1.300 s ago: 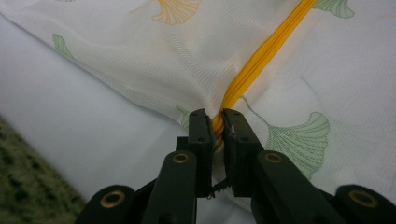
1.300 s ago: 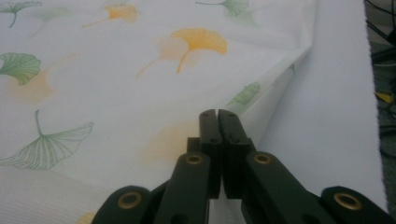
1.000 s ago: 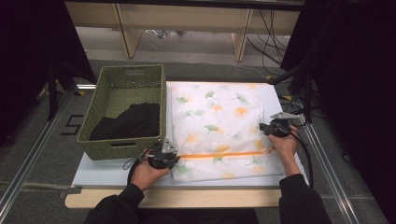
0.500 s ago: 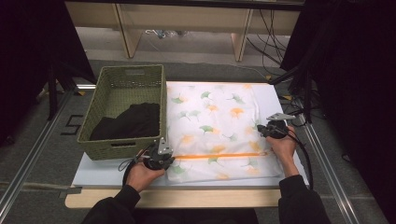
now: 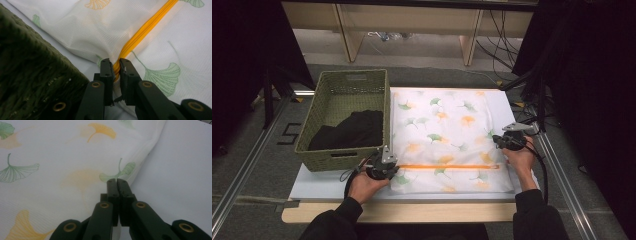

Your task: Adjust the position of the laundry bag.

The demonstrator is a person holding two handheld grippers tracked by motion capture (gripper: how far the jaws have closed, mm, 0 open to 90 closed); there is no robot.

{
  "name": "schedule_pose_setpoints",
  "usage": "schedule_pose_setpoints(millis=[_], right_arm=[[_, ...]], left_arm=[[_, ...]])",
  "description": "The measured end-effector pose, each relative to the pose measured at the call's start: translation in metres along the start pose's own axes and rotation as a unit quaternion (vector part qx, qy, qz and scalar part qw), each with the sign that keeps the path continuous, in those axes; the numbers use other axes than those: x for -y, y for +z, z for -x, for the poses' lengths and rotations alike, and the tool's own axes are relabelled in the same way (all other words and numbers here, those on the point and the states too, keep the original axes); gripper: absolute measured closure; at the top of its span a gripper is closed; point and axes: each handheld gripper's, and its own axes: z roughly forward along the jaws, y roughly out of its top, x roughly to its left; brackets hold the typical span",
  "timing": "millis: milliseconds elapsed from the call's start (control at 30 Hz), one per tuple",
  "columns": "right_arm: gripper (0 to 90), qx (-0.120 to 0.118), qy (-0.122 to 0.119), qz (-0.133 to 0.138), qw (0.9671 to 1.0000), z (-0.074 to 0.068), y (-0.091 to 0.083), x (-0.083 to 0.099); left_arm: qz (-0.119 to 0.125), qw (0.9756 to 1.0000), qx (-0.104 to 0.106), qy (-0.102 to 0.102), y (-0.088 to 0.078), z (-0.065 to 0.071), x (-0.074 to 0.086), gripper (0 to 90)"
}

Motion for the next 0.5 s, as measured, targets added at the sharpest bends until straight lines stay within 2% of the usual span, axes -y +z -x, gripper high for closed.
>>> schedule_pose_setpoints(millis=[33, 67, 133, 200, 300, 333, 367, 400, 433, 467, 500], right_arm=[[90.0, 0.001, 0.008, -0.001, 1.0000, -0.001, -0.001, 0.000], [90.0, 0.003, 0.003, -0.008, 1.0000, 0.000, -0.002, 0.001], [90.0, 0.007, 0.010, -0.006, 0.9999, -0.002, -0.002, 0.002], [90.0, 0.003, -0.003, -0.002, 1.0000, 0.001, -0.003, 0.002], [79.6, -0.001, 0.004, -0.003, 1.0000, 0.003, -0.006, 0.003], [75.0, 0.000, 0.013, -0.001, 0.9999, 0.003, -0.009, 0.003], [70.7, -0.005, 0.026, -0.004, 0.9996, 0.003, -0.012, 0.003], [66.0, -0.001, 0.033, 0.000, 0.9994, 0.003, -0.016, 0.005], [61.5, 0.001, 0.053, -0.006, 0.9986, 0.002, -0.022, 0.006], [61.0, -0.003, 0.050, 0.000, 0.9988, 0.005, -0.026, 0.007], [59.7, -0.025, 0.063, -0.005, 0.9977, 0.005, -0.033, 0.011]], left_arm=[[0.000, 1.0000, 0.000, 0.000, 0.001, 0.000, 0.000, 81.2], [-0.002, 1.0000, 0.003, -0.003, 0.002, 0.000, 0.000, 81.2], [-0.002, 1.0000, 0.001, -0.004, 0.002, 0.001, 0.000, 80.6], [-0.006, 1.0000, 0.002, -0.008, 0.002, 0.002, 0.000, 77.1], [-0.010, 0.9999, 0.000, -0.010, -0.004, 0.003, 0.000, 66.4], [-0.011, 0.9997, -0.001, -0.021, -0.007, 0.004, 0.000, 61.1], [-0.005, 0.9996, 0.008, -0.028, -0.010, 0.006, 0.000, 56.4], [-0.005, 0.9997, 0.005, -0.022, -0.013, 0.007, -0.001, 53.1], [-0.001, 0.9998, 0.004, -0.022, -0.017, 0.009, -0.003, 49.5], [0.002, 0.9999, 0.002, -0.015, -0.020, 0.011, -0.005, 46.6], [0.006, 0.9999, -0.002, -0.013, -0.022, 0.012, -0.006, 44.0]])
